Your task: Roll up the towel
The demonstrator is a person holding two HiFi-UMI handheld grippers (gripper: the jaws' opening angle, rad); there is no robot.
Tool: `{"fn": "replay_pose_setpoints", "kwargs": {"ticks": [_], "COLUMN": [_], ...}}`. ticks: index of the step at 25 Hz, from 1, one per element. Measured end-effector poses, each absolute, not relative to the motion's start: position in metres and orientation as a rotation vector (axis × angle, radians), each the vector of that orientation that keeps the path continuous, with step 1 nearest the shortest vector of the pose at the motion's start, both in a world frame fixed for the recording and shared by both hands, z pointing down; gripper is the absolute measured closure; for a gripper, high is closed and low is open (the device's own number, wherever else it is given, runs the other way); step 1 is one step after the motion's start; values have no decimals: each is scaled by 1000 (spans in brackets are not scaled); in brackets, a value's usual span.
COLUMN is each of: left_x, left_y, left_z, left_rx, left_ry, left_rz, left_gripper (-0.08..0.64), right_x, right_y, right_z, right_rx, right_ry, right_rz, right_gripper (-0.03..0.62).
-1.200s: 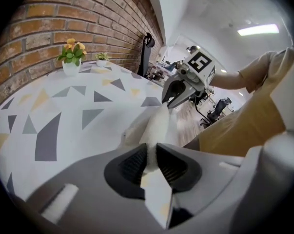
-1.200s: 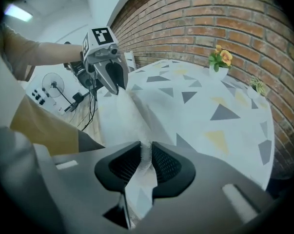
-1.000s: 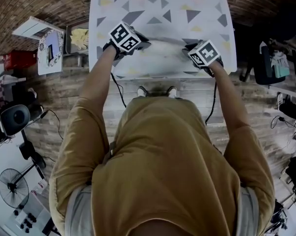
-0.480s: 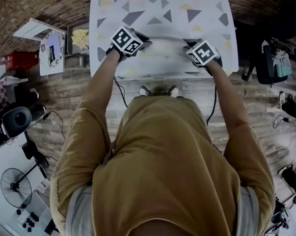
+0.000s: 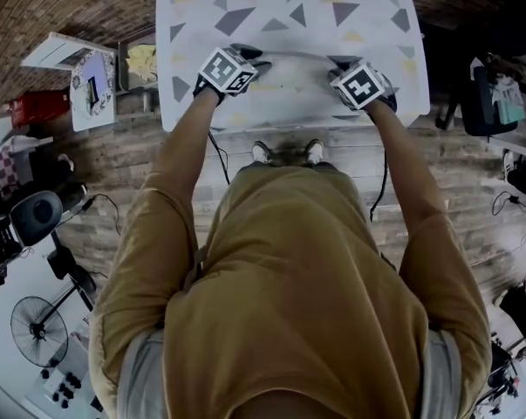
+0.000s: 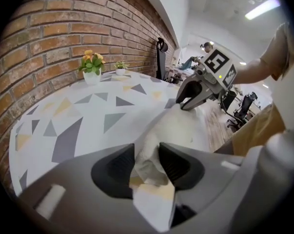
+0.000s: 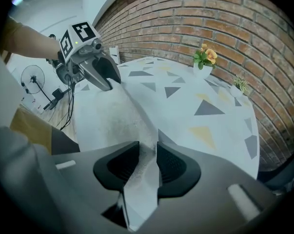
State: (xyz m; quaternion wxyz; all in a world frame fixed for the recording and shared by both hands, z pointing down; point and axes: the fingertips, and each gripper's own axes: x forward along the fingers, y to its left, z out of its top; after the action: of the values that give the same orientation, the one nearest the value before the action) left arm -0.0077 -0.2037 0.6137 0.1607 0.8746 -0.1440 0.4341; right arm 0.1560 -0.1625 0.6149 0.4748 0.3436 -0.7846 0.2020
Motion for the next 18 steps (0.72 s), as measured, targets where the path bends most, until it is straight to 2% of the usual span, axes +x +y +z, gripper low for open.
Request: {"fn": "replay_pose_setpoints", "kwargs": {"ticks": [4, 18], "left_x": [-11, -10], "left_y": [-206, -200], "left_z": [616, 630], "left_rx": [2535, 2575], "left_ry": [-462, -534], "left_rz": [1252, 1367], "left_gripper": [376, 373], "right_x": [158, 155], "right_y": [-164, -159], "right_z": [618, 637], "right_rx": [881, 959], "right_ry": [-1905, -1867], "right_rz": [491, 455], "right_gripper": [469, 463]}}
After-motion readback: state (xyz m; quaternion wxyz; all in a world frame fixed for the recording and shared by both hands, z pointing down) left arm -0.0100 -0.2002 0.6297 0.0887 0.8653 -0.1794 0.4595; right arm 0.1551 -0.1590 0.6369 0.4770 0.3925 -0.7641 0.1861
